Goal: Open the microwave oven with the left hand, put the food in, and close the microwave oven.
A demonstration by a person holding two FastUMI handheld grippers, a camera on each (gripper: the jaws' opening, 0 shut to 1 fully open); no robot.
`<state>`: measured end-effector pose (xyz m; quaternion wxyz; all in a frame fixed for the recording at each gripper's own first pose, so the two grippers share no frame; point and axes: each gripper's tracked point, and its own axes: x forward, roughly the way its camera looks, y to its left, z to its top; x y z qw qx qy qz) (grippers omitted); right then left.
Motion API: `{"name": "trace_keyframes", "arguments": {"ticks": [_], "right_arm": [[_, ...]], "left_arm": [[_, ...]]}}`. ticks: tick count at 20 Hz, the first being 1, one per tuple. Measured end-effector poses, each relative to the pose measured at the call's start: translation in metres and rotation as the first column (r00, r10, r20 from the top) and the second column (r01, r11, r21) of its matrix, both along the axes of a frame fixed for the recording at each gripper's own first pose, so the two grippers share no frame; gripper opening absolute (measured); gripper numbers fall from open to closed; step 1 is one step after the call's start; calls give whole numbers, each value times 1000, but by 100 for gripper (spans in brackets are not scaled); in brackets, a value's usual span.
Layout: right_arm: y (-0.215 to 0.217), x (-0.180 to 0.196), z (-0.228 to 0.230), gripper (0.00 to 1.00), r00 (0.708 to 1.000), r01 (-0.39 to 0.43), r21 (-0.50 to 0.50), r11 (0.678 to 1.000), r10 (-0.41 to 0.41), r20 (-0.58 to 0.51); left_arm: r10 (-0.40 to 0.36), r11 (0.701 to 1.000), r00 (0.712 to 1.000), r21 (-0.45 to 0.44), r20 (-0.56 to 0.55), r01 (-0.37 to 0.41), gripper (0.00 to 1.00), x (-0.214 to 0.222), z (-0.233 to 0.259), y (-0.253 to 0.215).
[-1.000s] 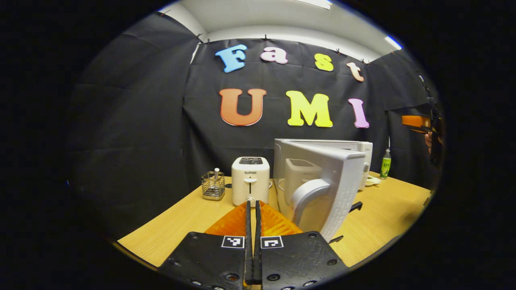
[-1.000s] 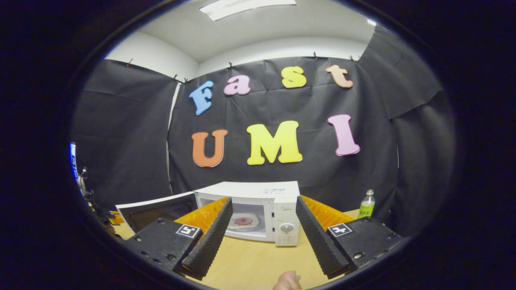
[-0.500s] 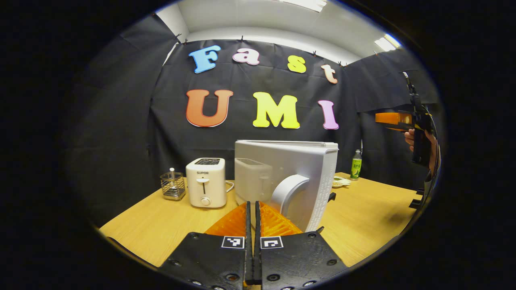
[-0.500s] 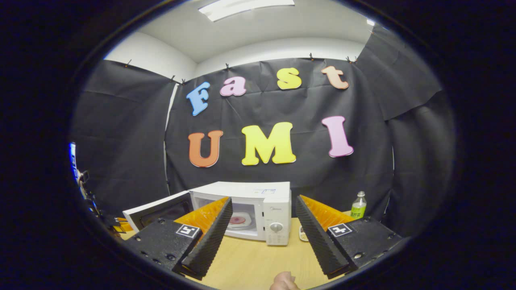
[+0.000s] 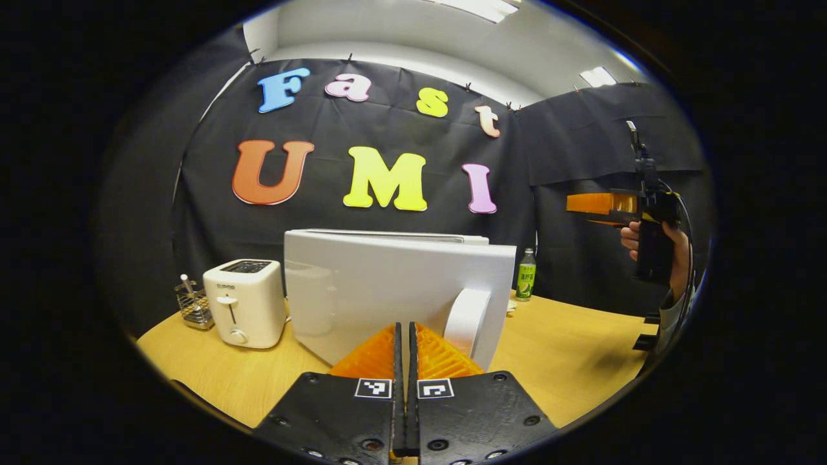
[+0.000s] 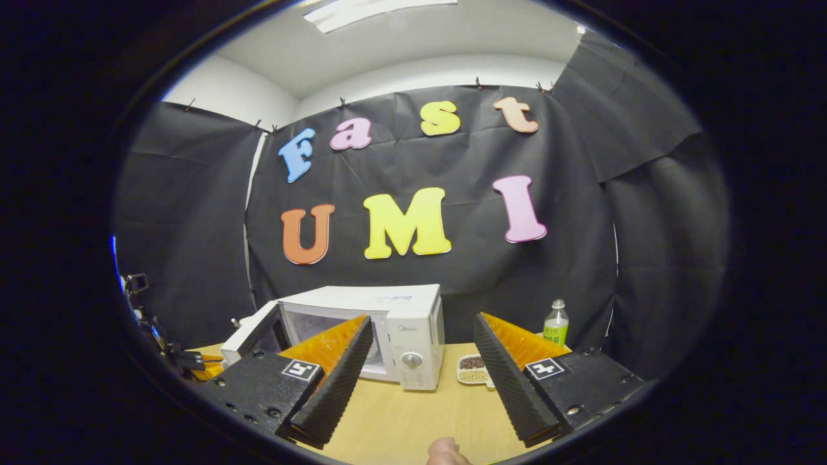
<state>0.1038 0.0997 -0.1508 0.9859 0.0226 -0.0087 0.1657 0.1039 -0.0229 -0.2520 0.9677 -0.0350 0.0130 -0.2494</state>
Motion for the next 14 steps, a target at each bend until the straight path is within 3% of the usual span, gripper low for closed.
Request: {"name": "trace_keyframes", "arguments": {"ticks": [8,13,14], "right_arm": [[-45,16,-13,91,999,33,34,999,-32,-30],[-72,24,-15,91,998,60,39,997,-60,-4],[-75,25,-16,100,998,60,38,997,-60,-4]], "left_arm": [[-57,998,998,0,-24,57,0,49,-2,-77],[-25,999,999,23,-32,26,0,89,-4,-110],[-13,1000,999,24,-30,14,0,98,-3,-115]]}}
